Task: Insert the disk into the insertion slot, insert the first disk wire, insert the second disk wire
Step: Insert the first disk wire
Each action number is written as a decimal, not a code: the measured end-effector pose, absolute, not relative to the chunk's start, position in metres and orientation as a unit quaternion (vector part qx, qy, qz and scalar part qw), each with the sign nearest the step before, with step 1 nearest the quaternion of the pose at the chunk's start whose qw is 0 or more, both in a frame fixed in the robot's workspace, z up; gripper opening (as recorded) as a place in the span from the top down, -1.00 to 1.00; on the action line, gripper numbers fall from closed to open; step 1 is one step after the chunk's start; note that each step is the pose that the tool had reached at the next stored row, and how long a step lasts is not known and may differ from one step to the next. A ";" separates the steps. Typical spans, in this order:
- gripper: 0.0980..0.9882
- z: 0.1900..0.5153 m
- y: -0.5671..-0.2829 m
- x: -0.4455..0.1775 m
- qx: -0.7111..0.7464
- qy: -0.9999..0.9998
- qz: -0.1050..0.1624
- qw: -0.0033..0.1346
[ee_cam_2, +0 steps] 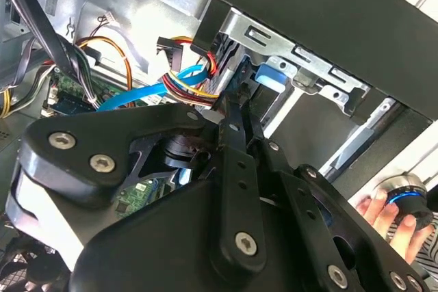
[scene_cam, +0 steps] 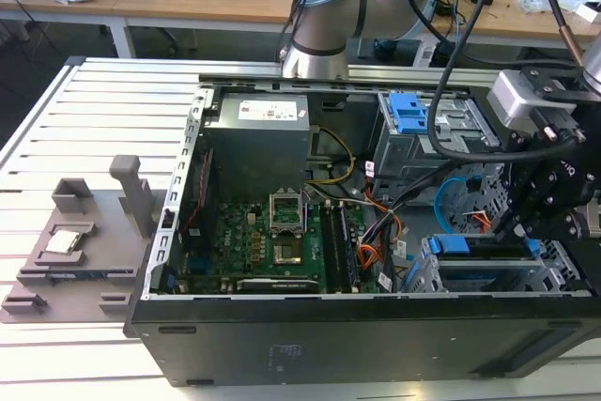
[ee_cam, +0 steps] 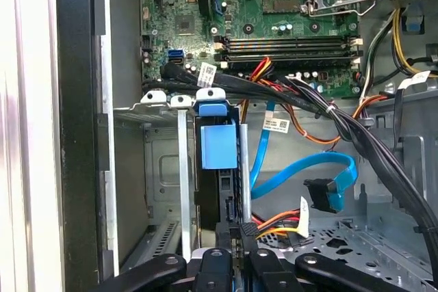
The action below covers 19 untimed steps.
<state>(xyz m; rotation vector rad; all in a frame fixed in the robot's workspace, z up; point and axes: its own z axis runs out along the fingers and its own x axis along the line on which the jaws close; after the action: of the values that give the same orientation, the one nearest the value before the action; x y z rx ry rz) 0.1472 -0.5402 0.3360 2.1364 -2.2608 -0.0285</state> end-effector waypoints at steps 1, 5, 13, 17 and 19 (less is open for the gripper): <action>0.82 0.336 -0.540 0.147 0.687 -0.727 -0.009 0.015; 0.68 0.352 -0.540 0.147 0.687 -0.727 -0.008 0.017; 0.98 0.389 -0.531 0.147 0.686 -0.727 0.003 0.027; 0.98 0.393 -0.531 0.147 0.686 -0.727 0.004 0.028; 0.98 0.393 -0.531 0.147 0.686 -0.727 0.004 0.028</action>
<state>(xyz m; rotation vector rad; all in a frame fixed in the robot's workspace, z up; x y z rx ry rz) 0.1471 -0.5309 0.3930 2.1187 -2.2436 0.0120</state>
